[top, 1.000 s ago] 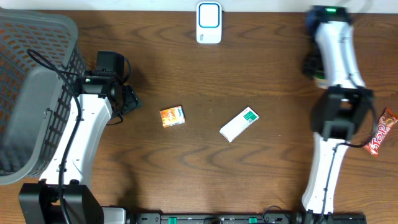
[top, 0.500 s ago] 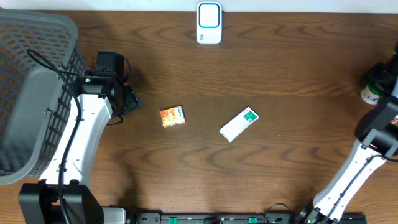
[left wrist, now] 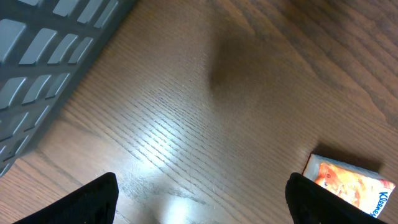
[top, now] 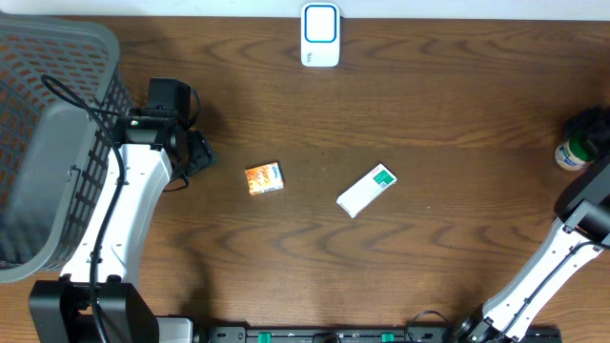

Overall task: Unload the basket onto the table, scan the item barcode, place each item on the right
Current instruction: 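Carry the bottle to the table's right edge and release it, then reach the right gripper to the white Panadol box and grasp it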

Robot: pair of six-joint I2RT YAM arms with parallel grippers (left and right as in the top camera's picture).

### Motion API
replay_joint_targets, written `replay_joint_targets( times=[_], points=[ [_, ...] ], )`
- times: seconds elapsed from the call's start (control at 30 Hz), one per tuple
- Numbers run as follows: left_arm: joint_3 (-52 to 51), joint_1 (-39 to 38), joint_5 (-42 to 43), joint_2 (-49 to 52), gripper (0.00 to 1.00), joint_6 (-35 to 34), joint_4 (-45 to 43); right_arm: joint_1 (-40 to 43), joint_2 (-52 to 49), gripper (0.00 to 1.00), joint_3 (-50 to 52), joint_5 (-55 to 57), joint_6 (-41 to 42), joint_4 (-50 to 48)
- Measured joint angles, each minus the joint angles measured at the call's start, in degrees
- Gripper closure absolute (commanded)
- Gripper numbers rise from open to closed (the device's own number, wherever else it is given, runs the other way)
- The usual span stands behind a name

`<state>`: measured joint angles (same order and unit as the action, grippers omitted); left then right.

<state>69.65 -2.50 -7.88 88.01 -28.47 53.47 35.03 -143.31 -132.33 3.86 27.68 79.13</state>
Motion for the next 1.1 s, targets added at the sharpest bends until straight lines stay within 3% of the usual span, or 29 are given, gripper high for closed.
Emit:
replay_joint_targets(
  times=[0.07,0.37,0.7,0.87,1.1],
  points=[
    [0.0,0.0,0.0,0.0,0.14,0.0,0.0,0.0,0.0,0.01,2.3,-0.2,-0.5,-0.4],
    [0.0,0.0,0.0,0.0,0.14,0.0,0.0,0.0,1.4,0.01,1.4,-2.4,-2.1,1.4],
    [0.0,0.0,0.0,0.0,0.14,0.0,0.0,-1.7,23.6,0.01,-2.0,-6.3,1.8,7.9],
    [0.0,0.0,0.0,0.0,0.14,0.0,0.0,-10.2,30.5,0.01,-2.9,-12.2,2.4,18.1],
    [0.0,0.0,0.0,0.0,0.14,0.0,0.0,-24.0,29.9,0.01,2.9,-19.8,0.8,17.9]
  ],
)
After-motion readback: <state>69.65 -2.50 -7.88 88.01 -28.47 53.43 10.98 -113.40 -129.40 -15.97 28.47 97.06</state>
